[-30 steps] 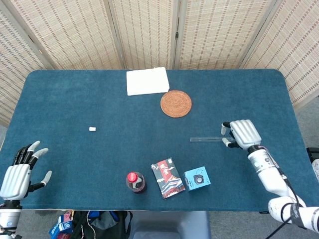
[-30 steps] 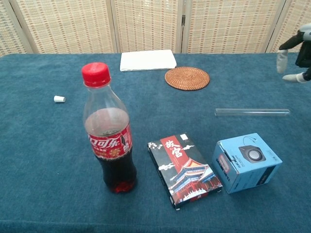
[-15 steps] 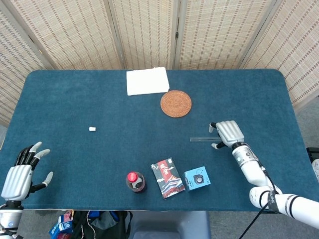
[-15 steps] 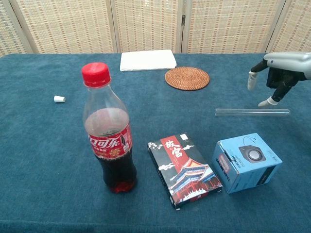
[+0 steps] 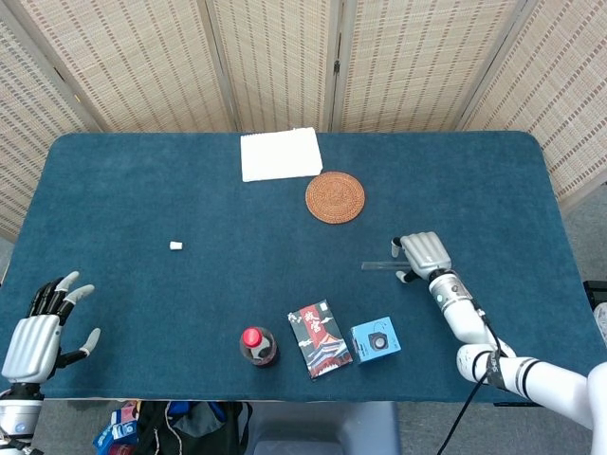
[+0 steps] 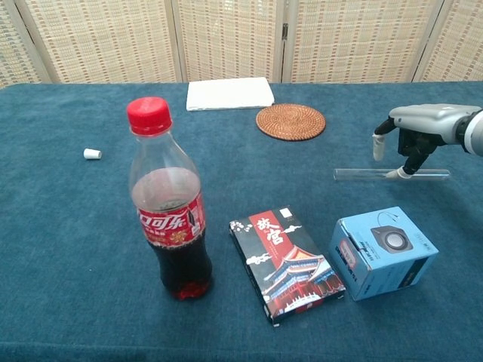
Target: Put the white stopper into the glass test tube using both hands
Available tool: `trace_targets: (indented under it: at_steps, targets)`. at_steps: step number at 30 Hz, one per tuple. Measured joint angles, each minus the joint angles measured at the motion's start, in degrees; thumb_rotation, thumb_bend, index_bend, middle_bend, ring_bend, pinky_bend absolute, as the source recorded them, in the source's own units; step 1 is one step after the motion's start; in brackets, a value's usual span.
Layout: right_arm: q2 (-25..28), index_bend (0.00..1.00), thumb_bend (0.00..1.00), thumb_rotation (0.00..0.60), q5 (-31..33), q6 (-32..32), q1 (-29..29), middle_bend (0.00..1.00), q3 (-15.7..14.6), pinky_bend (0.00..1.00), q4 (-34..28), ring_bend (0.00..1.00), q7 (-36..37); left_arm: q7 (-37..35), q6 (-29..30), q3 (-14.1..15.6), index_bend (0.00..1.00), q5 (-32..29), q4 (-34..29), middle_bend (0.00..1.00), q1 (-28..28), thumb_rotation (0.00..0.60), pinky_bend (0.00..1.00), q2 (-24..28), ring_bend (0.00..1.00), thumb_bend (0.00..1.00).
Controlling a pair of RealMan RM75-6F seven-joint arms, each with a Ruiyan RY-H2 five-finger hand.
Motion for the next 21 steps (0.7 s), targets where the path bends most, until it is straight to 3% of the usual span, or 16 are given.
trace_targets:
  at_steps: [21]
  targets:
    - [-1.6, 0.48, 0.25, 0.6, 3.18, -1.22, 1.45, 1.0, -1.54, 1.0, 3.18, 1.0, -1.39, -0.46, -0.19, 0.16, 0.19, -0.13, 1.1, 0.06, 0.03, 0.6, 0.0, -0.72, 0.04, 0.32]
